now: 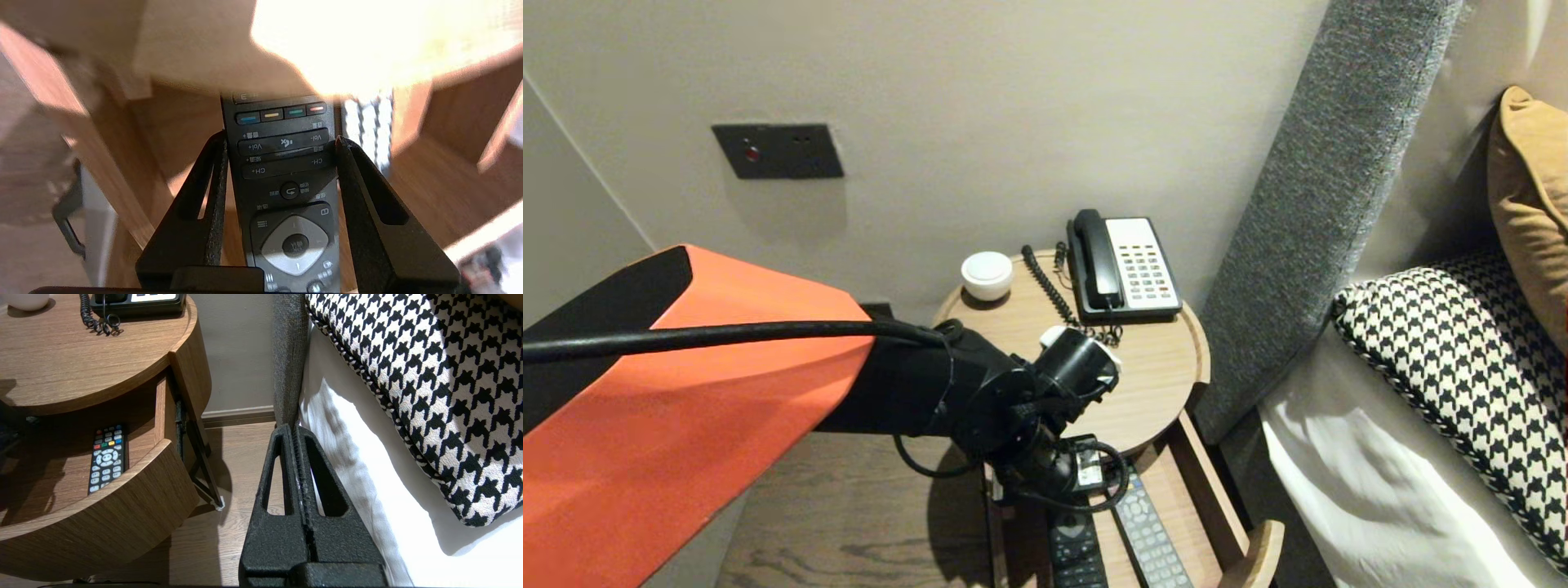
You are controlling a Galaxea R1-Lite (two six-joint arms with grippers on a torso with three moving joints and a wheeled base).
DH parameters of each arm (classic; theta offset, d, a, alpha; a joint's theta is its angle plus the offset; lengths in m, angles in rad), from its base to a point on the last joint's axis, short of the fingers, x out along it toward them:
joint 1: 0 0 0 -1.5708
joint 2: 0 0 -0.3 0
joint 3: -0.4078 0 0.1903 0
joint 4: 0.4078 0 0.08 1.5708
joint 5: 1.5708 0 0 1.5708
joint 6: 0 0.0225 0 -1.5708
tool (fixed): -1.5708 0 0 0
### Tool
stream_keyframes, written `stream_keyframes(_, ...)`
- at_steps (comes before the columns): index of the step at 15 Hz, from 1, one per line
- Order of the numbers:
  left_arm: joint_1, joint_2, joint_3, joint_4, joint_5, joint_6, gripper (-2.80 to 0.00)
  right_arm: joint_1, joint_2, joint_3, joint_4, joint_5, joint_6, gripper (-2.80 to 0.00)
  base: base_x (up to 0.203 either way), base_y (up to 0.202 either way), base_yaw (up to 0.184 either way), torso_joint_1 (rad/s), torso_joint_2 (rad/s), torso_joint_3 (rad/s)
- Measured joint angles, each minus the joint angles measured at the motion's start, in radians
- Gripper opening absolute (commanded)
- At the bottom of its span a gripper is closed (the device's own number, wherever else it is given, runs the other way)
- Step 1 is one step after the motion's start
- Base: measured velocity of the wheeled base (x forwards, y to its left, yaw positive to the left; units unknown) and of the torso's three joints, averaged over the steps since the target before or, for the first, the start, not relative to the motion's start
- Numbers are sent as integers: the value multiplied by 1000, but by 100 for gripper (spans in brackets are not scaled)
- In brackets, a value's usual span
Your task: Take the remote control out of the drawer one by one and place them on the table
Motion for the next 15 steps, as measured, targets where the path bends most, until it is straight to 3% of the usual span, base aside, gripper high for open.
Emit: stream_keyframes(15, -22, -44, 99, -1, -20, -10, -280, 0, 0, 0, 0, 0, 0, -280, 0, 0, 0, 0, 0, 0)
